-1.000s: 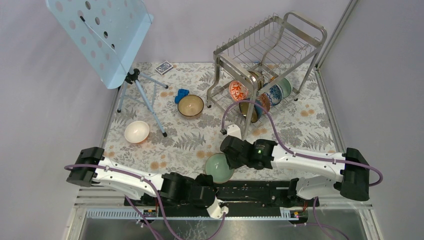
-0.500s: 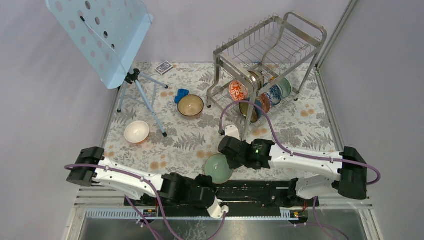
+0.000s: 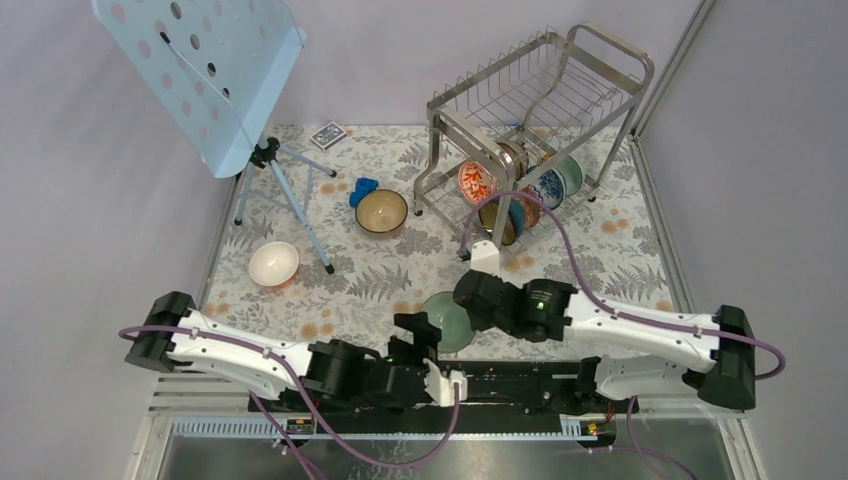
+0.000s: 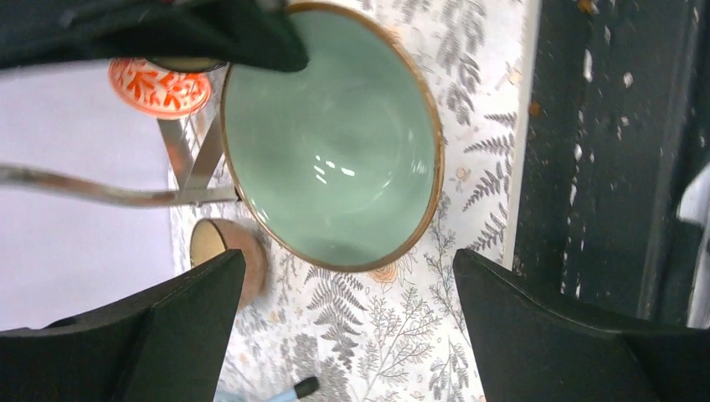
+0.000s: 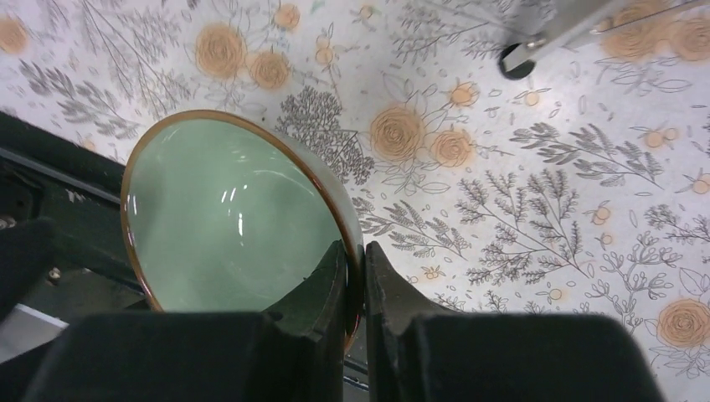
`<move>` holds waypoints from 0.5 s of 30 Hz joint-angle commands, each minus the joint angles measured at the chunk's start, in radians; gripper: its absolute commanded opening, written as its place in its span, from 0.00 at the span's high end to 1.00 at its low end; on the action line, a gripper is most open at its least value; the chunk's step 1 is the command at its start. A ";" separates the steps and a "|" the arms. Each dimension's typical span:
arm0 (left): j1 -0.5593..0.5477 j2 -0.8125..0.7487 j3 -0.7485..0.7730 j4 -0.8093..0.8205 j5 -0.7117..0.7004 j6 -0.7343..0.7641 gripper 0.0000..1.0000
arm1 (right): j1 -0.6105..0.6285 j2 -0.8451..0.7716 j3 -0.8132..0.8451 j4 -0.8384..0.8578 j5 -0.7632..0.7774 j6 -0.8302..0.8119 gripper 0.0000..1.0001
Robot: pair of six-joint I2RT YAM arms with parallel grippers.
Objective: Unload the bowls from the dish rack
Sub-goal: Place the bowl at the center of the board.
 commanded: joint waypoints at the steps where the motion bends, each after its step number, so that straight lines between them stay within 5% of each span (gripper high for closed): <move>1: -0.001 -0.076 0.091 0.025 -0.146 -0.281 0.01 | 0.007 -0.126 -0.015 0.000 0.156 0.067 1.00; 9: 0.005 -0.195 0.045 0.099 -0.157 -0.731 0.01 | 0.007 -0.262 -0.137 0.062 0.186 0.113 1.00; 15: 0.103 -0.310 -0.072 0.366 -0.079 -1.011 0.01 | 0.008 -0.341 -0.250 0.173 0.146 0.150 1.00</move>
